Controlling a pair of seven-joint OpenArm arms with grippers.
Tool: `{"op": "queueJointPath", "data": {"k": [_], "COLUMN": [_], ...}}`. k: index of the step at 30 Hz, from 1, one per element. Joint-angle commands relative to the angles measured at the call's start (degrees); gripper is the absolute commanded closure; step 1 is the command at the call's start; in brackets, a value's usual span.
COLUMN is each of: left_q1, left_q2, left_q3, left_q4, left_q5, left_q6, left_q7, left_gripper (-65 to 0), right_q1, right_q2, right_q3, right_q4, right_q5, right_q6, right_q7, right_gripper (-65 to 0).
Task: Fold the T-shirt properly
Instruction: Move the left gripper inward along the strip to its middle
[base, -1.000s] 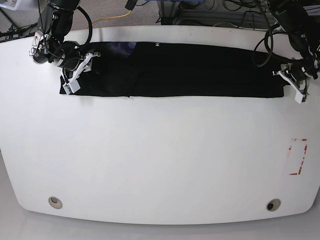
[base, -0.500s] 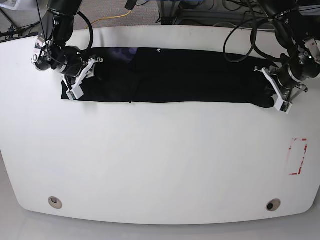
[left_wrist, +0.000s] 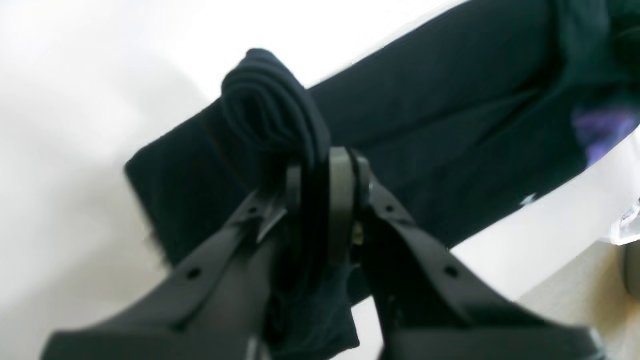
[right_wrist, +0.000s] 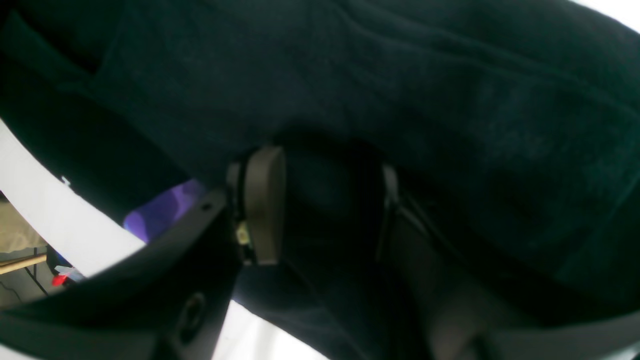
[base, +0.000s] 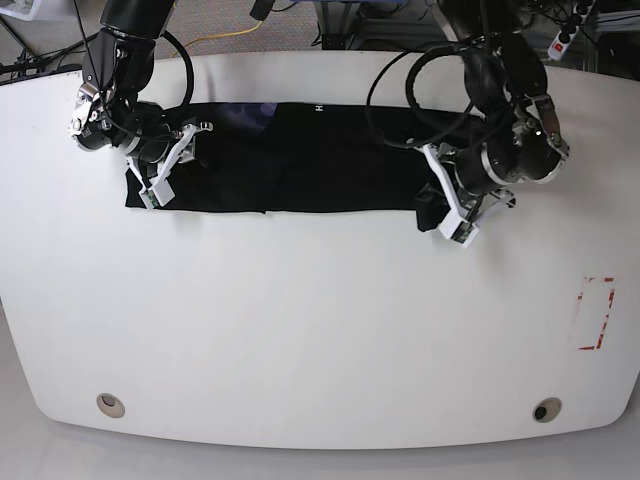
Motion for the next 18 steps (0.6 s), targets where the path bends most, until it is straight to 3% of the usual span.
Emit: {"op": "queueJointPath", "data": {"k": [1,18], "left_q1": [-1.5,-3.4], "left_q2": [0.0,0.0], "left_q3": [1.6,11.3], "left_q4": [-0.2,-8.6], "left_q5": [0.3,1.5], "left_q6": [-0.1,-0.1], "left_q7": [-0.9,-2.6], "left_gripper": [-1.0,-1.1], "right_q1": [0.3,0.3], "right_q2": [0.6,0.4], "right_q3": [0.2,0.2], "right_q4": [0.4,0.4], "right_q5": [-1.4,-1.4], "right_q6": [-0.1,-0.1], "right_q7": [-1.1,-1.1], "right_gripper": [-23.8,-23.8]}}
